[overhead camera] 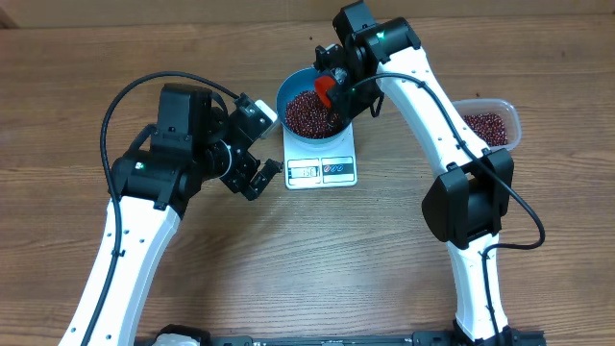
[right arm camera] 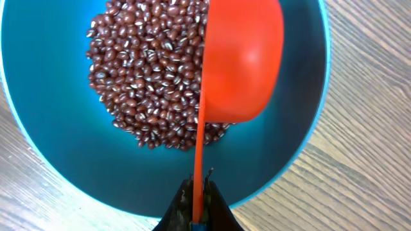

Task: Scoop item into bowl and weigh 150g on scale
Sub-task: 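Dip the scoop into the blue bowl and scoop beans back out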

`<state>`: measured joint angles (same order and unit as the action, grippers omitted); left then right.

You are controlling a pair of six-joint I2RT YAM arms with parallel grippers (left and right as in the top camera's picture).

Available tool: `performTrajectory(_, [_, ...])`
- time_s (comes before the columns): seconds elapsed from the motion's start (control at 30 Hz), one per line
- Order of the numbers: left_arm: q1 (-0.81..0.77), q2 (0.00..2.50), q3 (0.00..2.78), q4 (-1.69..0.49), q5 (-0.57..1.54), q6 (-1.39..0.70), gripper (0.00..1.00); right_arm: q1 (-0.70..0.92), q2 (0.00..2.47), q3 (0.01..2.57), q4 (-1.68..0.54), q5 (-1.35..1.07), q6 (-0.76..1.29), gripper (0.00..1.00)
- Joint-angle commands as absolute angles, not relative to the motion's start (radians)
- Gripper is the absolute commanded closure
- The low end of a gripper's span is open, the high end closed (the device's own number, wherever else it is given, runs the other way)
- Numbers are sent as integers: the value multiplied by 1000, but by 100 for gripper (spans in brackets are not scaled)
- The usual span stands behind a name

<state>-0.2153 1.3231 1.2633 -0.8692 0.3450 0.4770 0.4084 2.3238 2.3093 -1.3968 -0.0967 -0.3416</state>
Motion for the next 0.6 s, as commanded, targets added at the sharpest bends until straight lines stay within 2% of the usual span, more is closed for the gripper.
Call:
performTrajectory(0.0, [-210, 1307, 1279, -871, 358, 467, 1, 419, 2325, 2316, -1390, -79, -346, 96])
performTrajectory(0.57, [-210, 1307, 1279, -871, 358, 467, 0, 433, 2354, 2308, -1397, -72, -341, 96])
